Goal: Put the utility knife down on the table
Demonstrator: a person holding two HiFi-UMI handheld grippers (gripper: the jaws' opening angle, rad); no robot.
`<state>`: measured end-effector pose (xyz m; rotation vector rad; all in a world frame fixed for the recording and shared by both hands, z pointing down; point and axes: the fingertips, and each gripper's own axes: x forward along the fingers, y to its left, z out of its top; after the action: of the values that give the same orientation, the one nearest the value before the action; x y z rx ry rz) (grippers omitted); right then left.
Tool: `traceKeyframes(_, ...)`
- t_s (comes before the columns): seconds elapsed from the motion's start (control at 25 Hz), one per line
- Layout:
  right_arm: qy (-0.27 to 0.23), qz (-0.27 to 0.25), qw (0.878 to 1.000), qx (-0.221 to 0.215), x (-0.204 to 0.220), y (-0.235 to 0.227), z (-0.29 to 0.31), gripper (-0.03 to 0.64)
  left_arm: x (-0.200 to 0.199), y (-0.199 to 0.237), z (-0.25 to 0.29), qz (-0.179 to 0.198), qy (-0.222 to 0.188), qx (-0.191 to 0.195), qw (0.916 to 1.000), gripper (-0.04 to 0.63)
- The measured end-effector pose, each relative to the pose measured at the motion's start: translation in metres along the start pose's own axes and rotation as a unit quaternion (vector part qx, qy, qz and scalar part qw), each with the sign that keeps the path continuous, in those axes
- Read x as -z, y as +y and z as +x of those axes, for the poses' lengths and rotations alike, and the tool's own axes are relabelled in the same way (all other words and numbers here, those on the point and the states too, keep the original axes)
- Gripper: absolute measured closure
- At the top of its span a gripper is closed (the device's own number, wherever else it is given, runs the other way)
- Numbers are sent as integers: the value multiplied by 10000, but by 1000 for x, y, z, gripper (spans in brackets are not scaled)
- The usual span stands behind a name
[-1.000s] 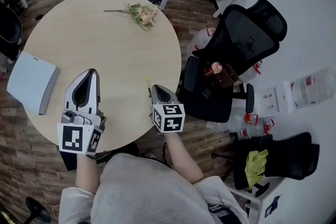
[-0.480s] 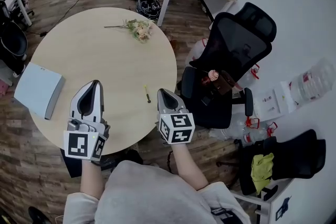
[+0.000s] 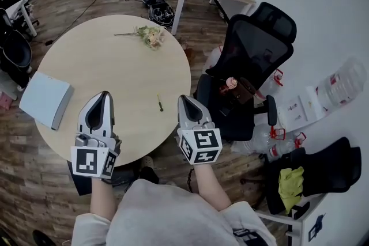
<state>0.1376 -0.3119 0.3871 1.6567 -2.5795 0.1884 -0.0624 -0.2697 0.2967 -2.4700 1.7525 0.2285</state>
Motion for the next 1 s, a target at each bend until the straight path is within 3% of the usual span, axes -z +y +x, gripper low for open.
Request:
traceKeyframes(0.36,-463,-87,9989,-3,-37,1,-41,606,-22,-21,-20,83,-168,10,9998,588)
traceKeyframes(1.0,-1002,-141,9948,142,-61,-10,-101,606,-41,-59,-44,215,-316,105,9992,588)
